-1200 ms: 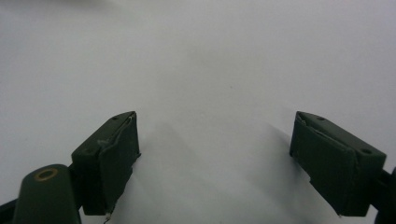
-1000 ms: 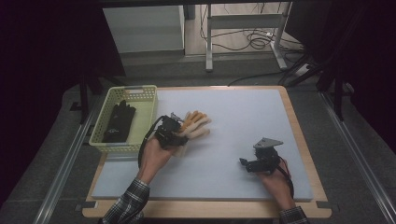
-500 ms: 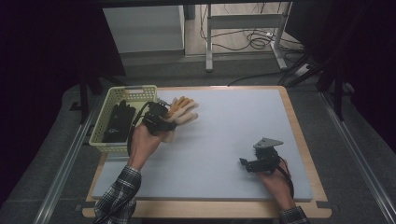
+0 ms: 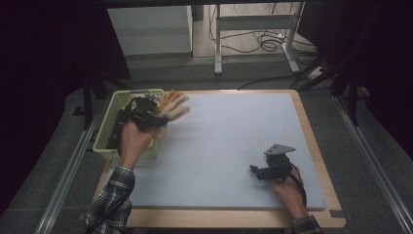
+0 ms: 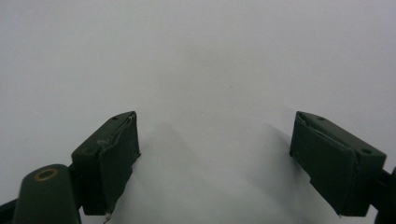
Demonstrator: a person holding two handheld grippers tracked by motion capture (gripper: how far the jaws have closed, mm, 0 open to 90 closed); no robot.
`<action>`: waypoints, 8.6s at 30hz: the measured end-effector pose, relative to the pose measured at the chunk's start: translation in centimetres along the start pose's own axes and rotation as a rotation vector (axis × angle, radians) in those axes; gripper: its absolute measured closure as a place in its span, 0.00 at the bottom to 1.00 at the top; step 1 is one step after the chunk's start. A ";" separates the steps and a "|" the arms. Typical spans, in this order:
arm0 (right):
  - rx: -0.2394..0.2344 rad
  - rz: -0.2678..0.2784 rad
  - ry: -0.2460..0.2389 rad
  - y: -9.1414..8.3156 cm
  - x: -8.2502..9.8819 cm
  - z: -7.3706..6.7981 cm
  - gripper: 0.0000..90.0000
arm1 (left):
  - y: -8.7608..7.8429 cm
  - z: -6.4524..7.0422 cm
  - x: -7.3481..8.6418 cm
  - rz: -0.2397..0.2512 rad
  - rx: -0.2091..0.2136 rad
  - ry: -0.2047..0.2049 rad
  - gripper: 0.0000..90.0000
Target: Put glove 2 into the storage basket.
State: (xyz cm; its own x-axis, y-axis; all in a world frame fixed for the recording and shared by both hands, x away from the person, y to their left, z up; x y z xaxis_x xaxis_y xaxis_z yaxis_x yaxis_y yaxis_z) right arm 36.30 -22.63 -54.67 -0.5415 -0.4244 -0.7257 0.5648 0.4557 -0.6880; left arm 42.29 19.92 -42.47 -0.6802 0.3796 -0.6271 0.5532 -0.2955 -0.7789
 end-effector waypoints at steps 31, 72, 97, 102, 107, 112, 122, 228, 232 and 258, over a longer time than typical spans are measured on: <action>0.000 0.000 0.000 0.0 0.0 0.0 0.17 | 0.9 -10.0 3.8 -0.031 -0.161 -0.193 0.64; -0.001 0.001 0.000 0.0 0.0 0.0 0.17 | 7.5 -10.2 2.8 -0.194 -0.035 -0.220 0.16; 0.000 0.000 0.000 0.0 0.0 0.0 0.17 | 5.9 -11.0 4.3 -0.108 0.043 -0.207 0.60; 0.000 0.001 0.000 0.0 0.0 0.0 0.17 | 7.1 -10.1 4.0 -0.138 0.069 -0.186 0.64; 0.000 0.001 0.000 0.0 0.0 0.0 0.17 | 6.9 -10.0 3.9 -0.141 0.057 -0.184 0.64; 0.000 0.001 0.000 0.0 0.0 0.0 0.17 | 6.2 -10.5 4.2 -0.113 0.022 -0.178 0.51; 0.000 0.001 0.000 0.0 0.0 0.0 0.17 | 4.5 -11.1 4.9 -0.045 0.002 -0.186 0.32; 0.005 -0.001 -0.001 0.0 0.0 0.0 0.17 | 1.8 10.3 8.8 0.232 0.279 0.313 0.00; 0.005 -0.001 -0.001 0.0 0.0 0.0 0.17 | 2.4 10.5 9.7 0.228 0.278 0.318 0.00; 0.007 -0.001 -0.003 0.0 0.0 -0.1 0.17 | 5.5 9.6 14.9 0.097 0.223 0.315 0.00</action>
State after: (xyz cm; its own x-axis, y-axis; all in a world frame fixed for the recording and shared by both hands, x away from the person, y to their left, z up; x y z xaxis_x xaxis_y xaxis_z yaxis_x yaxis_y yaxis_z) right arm 36.26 -22.59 -54.62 -0.5404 -0.4274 -0.7248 0.5686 0.4495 -0.6890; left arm 30.56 15.51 -56.18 -0.4295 0.5806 -0.6917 0.4659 -0.5137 -0.7204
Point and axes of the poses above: each handheld gripper's, and its own axes: y roughly forward along the jaws, x roughly out of its underside, z roughly to its right, the point moved 2 cm from there along y, roughly forward along the jaws, and after that the axes turned 5 degrees about y, right-handed, at the moved point
